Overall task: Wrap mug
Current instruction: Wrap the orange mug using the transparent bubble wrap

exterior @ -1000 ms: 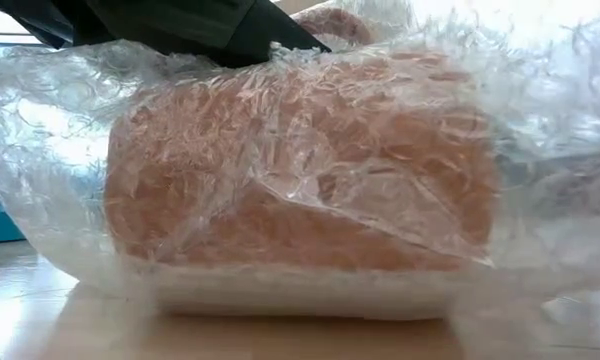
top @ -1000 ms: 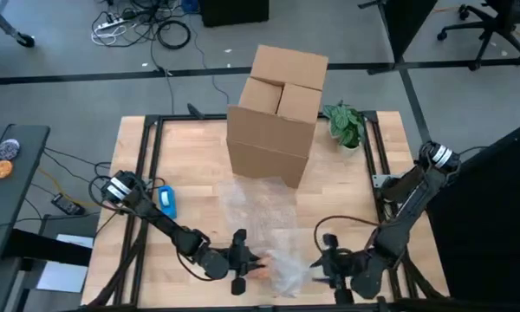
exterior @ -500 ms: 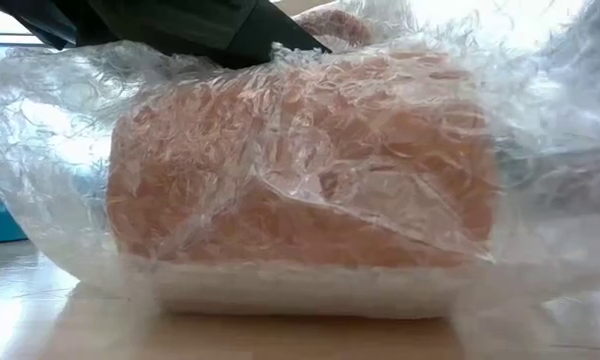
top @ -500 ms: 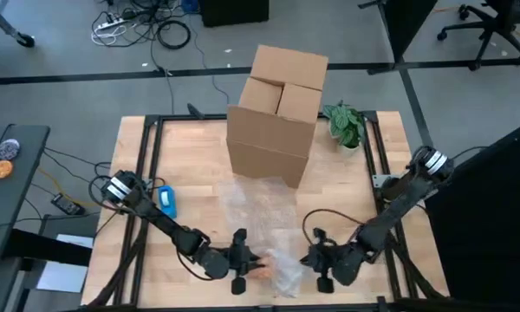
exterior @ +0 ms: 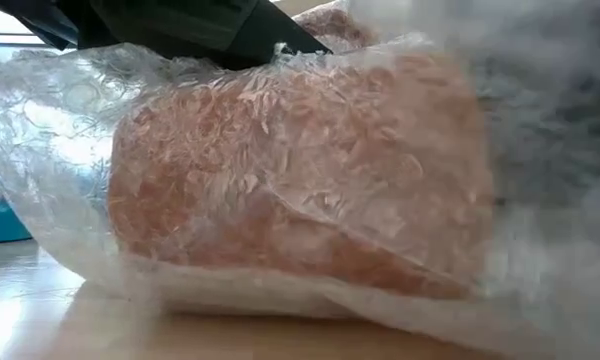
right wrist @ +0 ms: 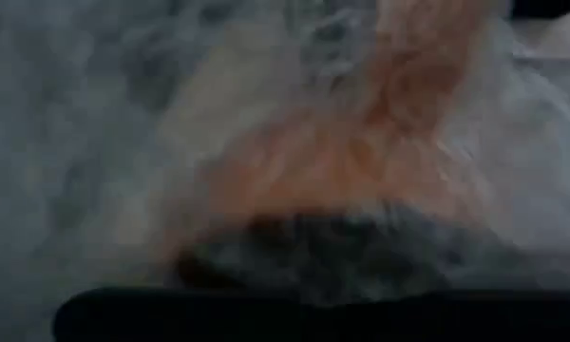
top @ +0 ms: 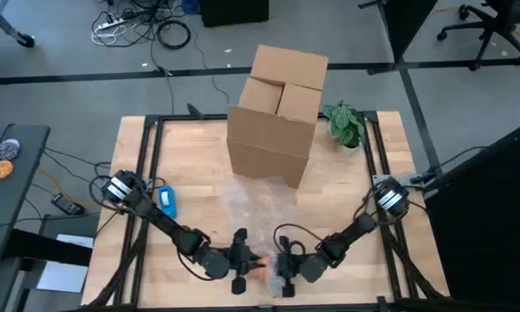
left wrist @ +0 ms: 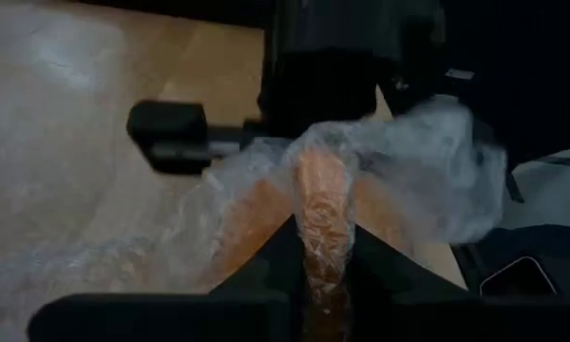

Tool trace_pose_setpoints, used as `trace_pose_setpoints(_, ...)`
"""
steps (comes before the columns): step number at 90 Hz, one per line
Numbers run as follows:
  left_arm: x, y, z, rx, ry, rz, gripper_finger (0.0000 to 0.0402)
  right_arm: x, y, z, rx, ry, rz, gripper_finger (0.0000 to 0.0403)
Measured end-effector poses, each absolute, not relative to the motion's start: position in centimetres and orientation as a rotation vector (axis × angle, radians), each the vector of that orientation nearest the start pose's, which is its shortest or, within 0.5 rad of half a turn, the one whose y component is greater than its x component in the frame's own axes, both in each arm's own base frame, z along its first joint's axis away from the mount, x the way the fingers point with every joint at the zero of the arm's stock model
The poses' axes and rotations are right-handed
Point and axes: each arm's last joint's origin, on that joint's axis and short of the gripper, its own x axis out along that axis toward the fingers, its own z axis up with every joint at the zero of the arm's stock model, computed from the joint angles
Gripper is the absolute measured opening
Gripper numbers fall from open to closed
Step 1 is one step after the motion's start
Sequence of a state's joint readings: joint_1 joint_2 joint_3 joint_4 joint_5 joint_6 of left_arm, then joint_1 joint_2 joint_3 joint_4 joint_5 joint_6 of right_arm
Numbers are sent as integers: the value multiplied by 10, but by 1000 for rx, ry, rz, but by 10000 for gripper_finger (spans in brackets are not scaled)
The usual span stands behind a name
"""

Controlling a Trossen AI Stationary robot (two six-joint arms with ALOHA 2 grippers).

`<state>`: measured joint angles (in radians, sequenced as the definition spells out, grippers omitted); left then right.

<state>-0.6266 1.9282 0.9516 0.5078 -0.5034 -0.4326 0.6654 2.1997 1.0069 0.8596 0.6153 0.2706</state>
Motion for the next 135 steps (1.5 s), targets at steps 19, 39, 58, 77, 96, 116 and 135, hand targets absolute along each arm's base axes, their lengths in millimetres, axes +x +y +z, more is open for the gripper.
trace_pose_setpoints(19,318,-212,139,-169,413,-32,32,325,242,81,55,292,16,0)
trace_pose_setpoints(39,318,-212,139,-169,413,-29,32,305,249,103,26,425,47,0)
trace_pose_setpoints(58,318,-212,139,-171,414,-27,32,283,254,137,11,502,100,0)
trace_pose_setpoints(77,318,-212,139,-172,414,-27,32,251,254,195,21,461,90,0)
trace_pose_setpoints(96,318,-212,139,-172,414,-27,32,246,262,223,4,287,140,0)
trace_pose_setpoints(116,318,-212,139,-179,415,-26,32,278,260,158,73,416,117,0)
trace_pose_setpoints(135,318,-212,139,-189,415,-24,32,299,245,100,97,520,15,0)
